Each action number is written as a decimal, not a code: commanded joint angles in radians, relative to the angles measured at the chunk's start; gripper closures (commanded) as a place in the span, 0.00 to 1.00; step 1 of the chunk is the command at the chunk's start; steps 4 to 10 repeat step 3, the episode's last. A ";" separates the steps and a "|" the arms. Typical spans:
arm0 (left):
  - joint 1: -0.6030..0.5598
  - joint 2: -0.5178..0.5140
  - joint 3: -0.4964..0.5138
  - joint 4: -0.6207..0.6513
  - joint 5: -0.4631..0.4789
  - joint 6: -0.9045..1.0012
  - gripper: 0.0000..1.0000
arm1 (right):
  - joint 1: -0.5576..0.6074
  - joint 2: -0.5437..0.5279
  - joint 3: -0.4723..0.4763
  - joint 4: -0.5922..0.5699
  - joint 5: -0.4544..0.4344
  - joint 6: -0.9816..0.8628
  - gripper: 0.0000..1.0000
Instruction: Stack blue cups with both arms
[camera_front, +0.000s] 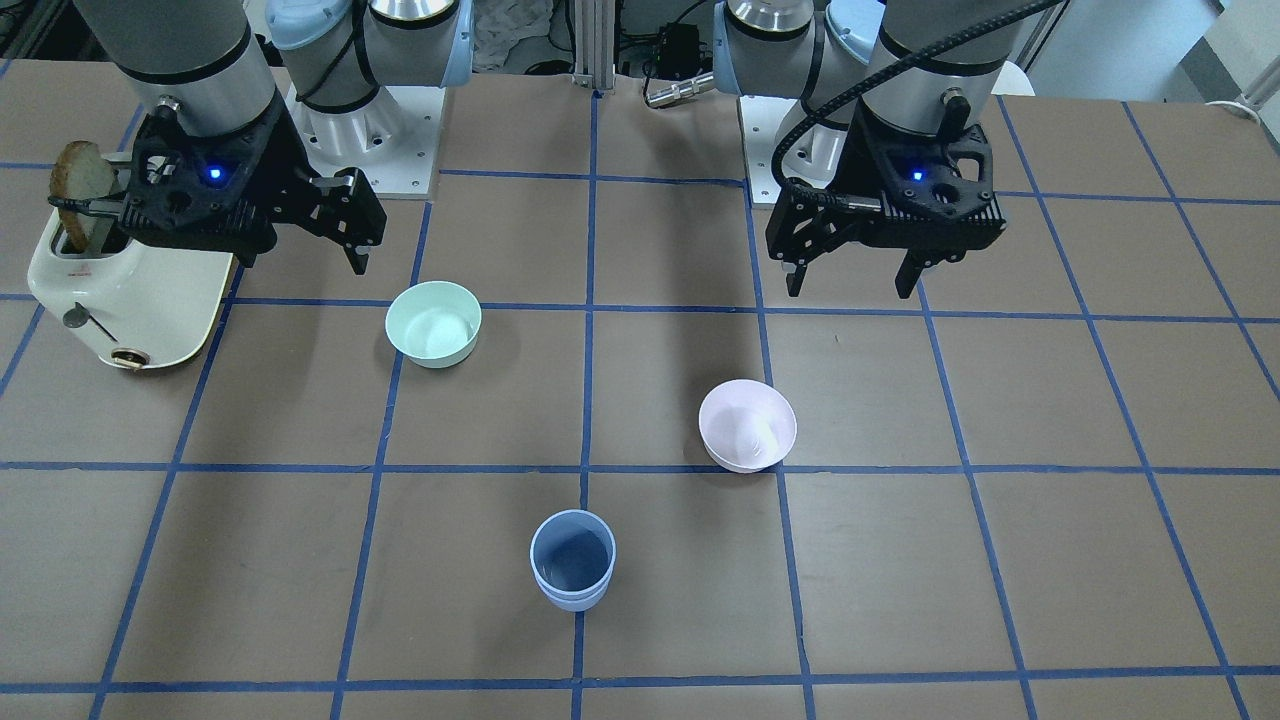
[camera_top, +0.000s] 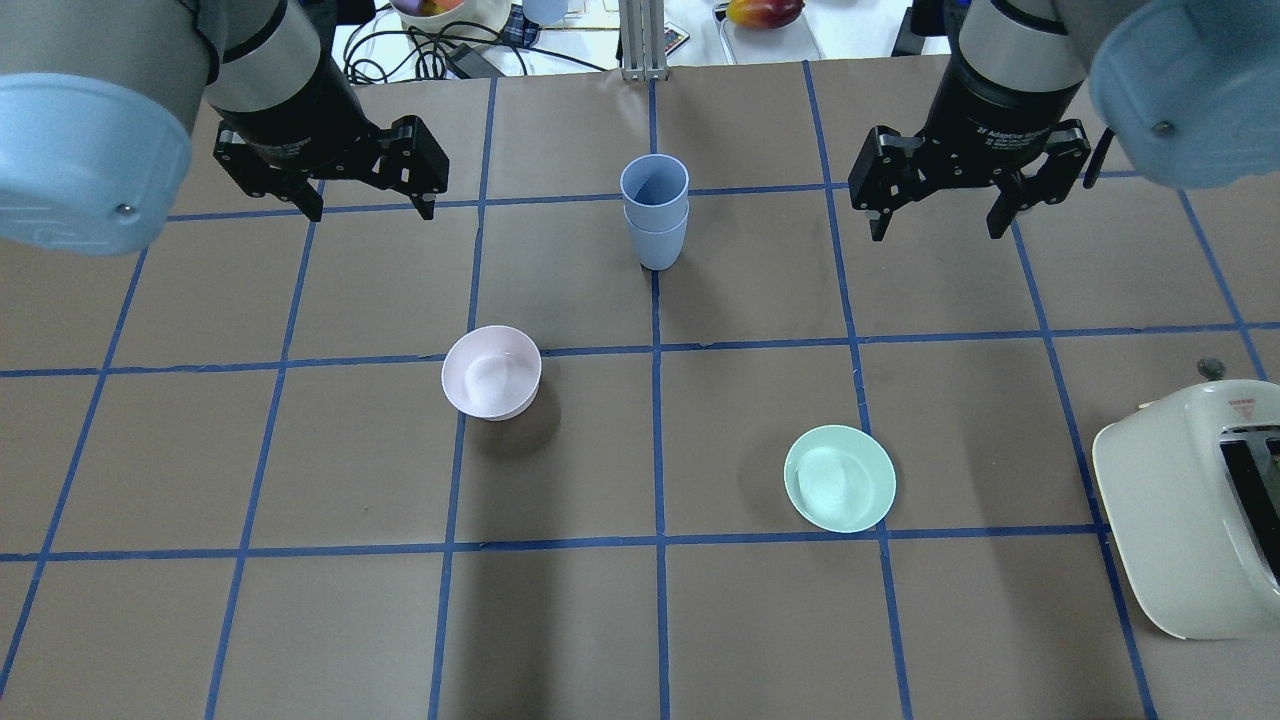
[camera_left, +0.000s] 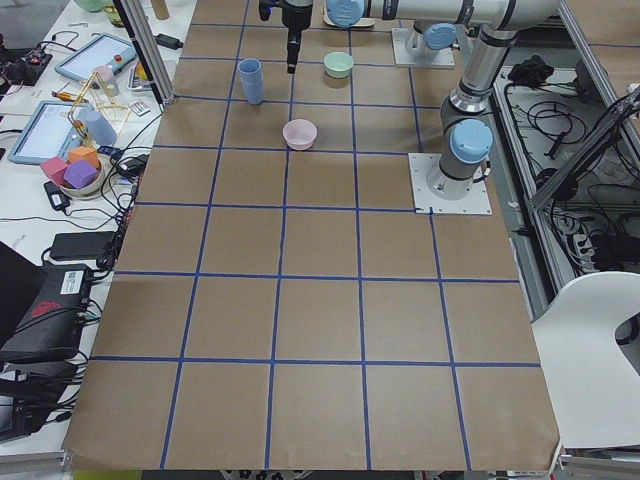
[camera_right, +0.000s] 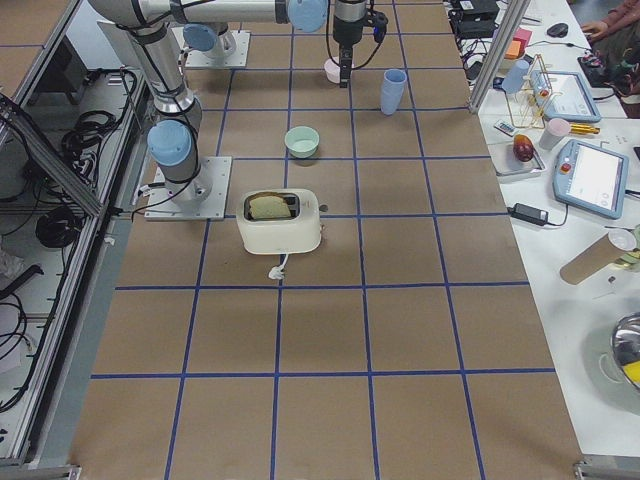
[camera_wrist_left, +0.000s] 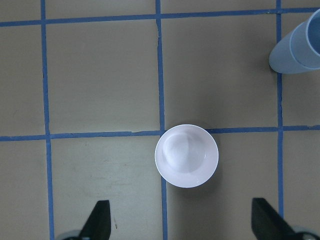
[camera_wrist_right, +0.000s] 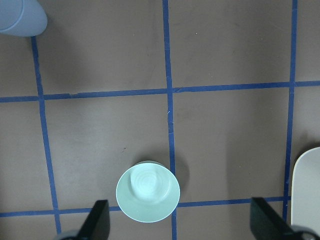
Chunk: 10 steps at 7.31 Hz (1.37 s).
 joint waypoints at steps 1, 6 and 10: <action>0.000 0.000 0.000 0.000 0.000 0.000 0.00 | 0.002 -0.001 0.001 -0.002 0.001 0.000 0.00; 0.000 0.000 0.000 0.000 0.000 0.000 0.00 | -0.001 0.001 0.001 -0.006 -0.002 0.000 0.00; 0.000 0.000 0.000 0.000 0.000 0.000 0.00 | -0.001 0.001 0.001 -0.006 -0.002 0.000 0.00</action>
